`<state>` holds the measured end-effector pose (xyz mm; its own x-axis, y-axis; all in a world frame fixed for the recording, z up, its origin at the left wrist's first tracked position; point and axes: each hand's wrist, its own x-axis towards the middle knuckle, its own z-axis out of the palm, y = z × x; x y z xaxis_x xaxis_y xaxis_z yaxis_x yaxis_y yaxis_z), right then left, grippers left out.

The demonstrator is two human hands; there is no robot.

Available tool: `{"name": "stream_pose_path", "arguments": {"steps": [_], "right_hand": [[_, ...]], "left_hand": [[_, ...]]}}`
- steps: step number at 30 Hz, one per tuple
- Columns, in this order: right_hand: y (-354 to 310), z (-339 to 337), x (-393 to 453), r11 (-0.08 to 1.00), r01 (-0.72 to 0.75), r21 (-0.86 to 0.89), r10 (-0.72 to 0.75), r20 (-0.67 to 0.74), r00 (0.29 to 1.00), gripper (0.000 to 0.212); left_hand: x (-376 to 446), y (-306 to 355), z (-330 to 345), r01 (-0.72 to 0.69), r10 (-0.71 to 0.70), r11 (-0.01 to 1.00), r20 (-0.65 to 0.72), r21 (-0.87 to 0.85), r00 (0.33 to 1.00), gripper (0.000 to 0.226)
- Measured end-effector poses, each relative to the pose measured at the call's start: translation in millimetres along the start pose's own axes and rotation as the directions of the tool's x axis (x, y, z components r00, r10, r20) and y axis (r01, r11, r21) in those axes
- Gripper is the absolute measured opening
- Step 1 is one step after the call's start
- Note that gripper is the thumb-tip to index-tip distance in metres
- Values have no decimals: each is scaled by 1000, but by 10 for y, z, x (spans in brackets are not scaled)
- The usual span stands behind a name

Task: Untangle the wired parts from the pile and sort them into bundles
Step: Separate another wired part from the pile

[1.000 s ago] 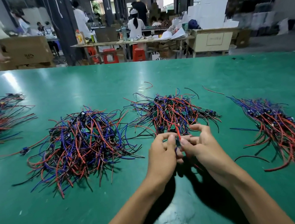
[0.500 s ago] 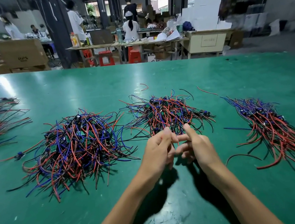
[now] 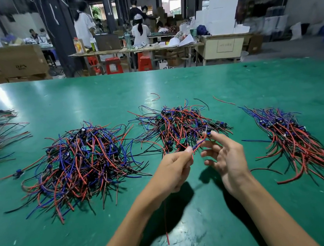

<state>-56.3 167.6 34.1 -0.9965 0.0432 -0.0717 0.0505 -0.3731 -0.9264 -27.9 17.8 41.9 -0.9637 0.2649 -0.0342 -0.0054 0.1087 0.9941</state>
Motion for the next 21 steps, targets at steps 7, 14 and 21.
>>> {"name": "stream_pose_path", "arguments": {"steps": [7, 14, 21], "right_hand": [[-83, 43, -86, 988, 150, 32, -150, 15, 989, 6], [-59, 81, -114, 956, 292, -19, -285, 167, 944, 48], [17, 74, -89, 947, 309, -90, -283, 222, 933, 70]], "left_hand": [[32, -11, -128, -95, 92, 991, -35, -93, 995, 44], [-22, 276, -701, -397, 414, 910, -306, 119, 857, 32], [-81, 496, -1927, 81, 454, 804, -697, 589, 555, 40]]}}
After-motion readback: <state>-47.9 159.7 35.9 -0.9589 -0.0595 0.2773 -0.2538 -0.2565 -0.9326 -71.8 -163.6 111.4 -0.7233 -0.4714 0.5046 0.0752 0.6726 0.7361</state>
